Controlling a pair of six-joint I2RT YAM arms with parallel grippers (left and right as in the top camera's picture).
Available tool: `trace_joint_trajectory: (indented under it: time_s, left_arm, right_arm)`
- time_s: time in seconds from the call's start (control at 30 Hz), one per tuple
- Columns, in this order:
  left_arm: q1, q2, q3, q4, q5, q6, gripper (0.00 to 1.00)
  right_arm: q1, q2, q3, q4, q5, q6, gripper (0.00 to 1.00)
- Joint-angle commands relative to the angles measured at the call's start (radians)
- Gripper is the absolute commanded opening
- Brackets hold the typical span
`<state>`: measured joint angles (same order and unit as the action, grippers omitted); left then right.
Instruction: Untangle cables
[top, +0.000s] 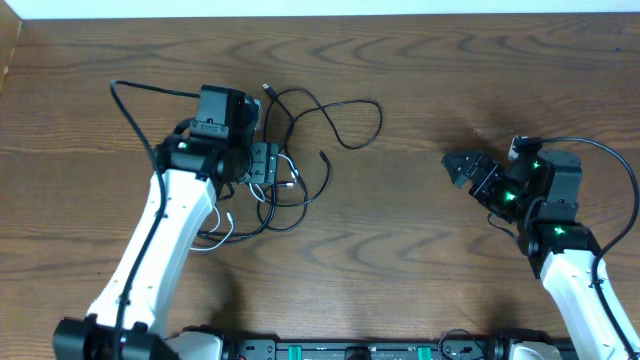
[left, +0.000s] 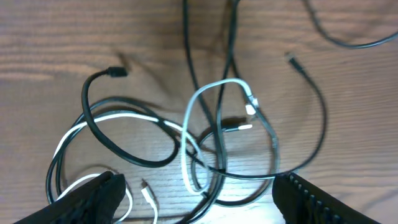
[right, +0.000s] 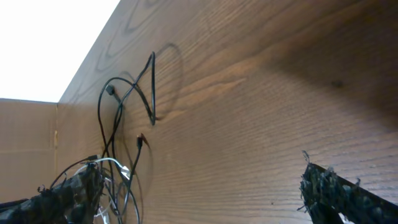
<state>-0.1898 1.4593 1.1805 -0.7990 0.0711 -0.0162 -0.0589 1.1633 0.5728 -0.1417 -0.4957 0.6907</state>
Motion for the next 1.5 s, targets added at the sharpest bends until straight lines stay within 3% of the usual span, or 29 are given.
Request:
trace_joint_trajectory:
  time_s: [0.0, 0.23, 1.23, 1.33, 1.43, 1.47]
  left_arm:
    - [0.003, 0.052, 0.014, -0.008, -0.038, -0.051, 0.81]
    - [0.002, 0.124, 0.014, -0.008, 0.095, -0.092, 0.81]
    - [-0.092, 0.261, 0.014, -0.006, 0.095, -0.095, 0.8]
    - [-0.098, 0.262, 0.014, 0.01, 0.095, -0.094, 0.65]
    - [-0.098, 0.262, 0.014, 0.016, 0.095, -0.094, 0.39]
    - [-0.098, 0.262, 0.014, 0.018, 0.095, -0.094, 0.26]
  right_arm:
    - [-0.005, -0.005, 0.005, -0.01, 0.038, -0.02, 0.99]
    - [-0.005, -0.005, 0.005, -0.012, 0.051, -0.02, 0.99]
    - [-0.005, -0.005, 0.005, -0.035, 0.064, -0.019, 0.99]
    - [-0.005, -0.005, 0.005, -0.035, 0.064, -0.019, 0.99]
    - [-0.005, -0.005, 0.005, -0.035, 0.064, -0.019, 0.99]
    - [-0.005, -0.005, 0.005, -0.035, 0.063, -0.019, 0.99]
